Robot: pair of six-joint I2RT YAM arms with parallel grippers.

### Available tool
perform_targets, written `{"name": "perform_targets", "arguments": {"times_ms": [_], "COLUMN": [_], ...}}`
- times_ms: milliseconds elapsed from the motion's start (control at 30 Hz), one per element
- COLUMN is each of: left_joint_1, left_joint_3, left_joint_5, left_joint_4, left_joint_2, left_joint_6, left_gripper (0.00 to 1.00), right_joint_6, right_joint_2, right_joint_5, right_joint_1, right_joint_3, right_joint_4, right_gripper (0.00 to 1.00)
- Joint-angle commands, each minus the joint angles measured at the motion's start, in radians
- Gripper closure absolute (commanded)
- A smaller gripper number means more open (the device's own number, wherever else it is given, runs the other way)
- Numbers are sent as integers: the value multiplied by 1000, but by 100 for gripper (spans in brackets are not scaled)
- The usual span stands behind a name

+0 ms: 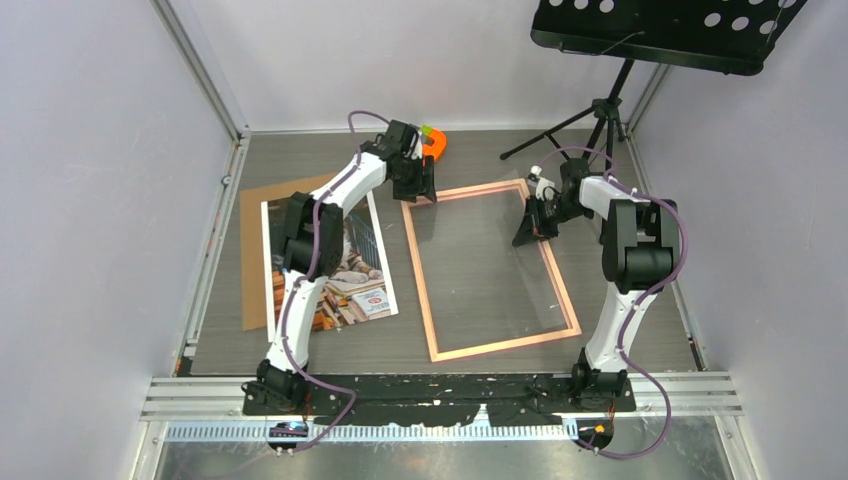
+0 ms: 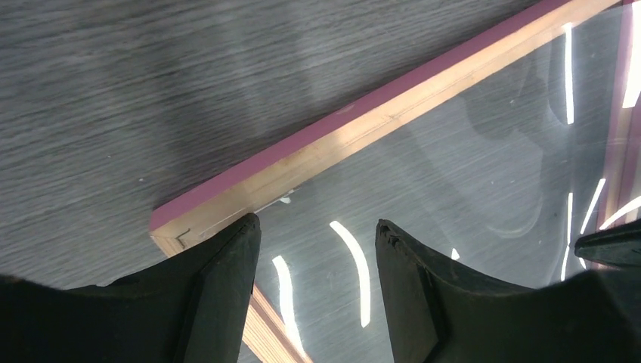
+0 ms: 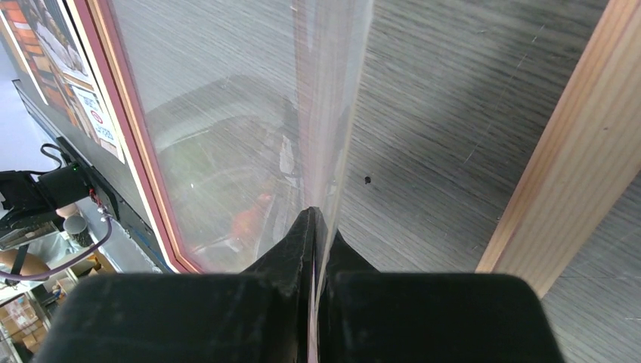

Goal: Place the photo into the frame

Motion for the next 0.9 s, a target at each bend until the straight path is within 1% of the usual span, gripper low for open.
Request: {"name": "perform_targets", "arguments": {"times_ms": [0, 400, 633, 733, 867], "left_joint_1": [-4, -3, 4, 7, 5], "left_joint_3": [34, -67, -117, -186, -338], "left_joint_5": [33, 19, 33, 4, -16], "left_joint_4": [-7, 12, -9, -20, -30], "left_joint_2": [27, -41, -144, -233, -328], "left_joint_6": [-17, -9, -4, 13, 16], "left_gripper": [41, 42, 39, 39, 39], "right_joint_6": [-28, -27, -13, -6, 8], "right_joint_2": [17, 12, -3, -14, -21], "right_joint_5": [34, 38, 20, 20, 20], "right_joint_1": [13, 13, 13, 13, 13], "right_joint_3": [25, 25, 18, 17, 17], "right_joint_4": [-13, -7, 12, 19, 33], "right_gripper": [94, 94, 94, 95, 94]}}
